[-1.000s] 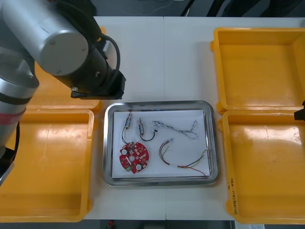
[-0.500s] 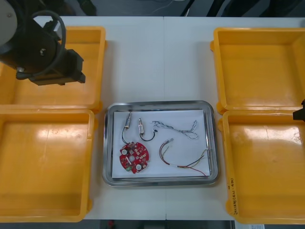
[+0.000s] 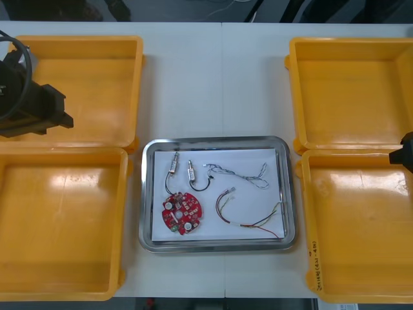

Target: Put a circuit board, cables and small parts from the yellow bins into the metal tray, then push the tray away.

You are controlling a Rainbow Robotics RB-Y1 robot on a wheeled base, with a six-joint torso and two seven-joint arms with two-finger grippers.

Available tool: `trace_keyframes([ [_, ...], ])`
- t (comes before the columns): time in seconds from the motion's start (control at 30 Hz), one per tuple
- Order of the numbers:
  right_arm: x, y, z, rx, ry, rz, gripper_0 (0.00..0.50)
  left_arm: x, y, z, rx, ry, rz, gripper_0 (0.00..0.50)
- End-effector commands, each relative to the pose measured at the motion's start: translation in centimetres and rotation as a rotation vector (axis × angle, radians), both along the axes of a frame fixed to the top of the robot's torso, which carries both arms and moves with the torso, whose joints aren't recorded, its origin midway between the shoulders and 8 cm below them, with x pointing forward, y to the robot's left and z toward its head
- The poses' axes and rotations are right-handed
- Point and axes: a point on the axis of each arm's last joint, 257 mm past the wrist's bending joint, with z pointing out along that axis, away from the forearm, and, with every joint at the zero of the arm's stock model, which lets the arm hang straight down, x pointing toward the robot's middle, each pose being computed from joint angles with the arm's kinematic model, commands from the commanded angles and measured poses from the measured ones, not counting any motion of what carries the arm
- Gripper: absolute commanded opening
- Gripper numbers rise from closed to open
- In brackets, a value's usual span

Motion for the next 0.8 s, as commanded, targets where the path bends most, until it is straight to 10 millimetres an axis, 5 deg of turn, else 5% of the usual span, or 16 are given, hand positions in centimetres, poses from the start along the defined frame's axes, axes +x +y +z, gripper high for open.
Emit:
trace_keyframes([
  [0.03,-0.9,2.0,0.6,-0.04,0.014,0.076,0.5,-1.8,2.9,0.6,0.085,-0.03,-0.055,0.5],
  [0.37,-1.0,7.6,2.0,0.023,0.024,0.256,0.5,-3.4,5.3,0.7,0.13,-0.056,-0.08,0.5],
  [0.8,-0.8,18.4,1.4,-0.102,0.033,0.59,0.5,-6.0,7.5,-0.4,0.203,-0.023,-0.089,0.5],
])
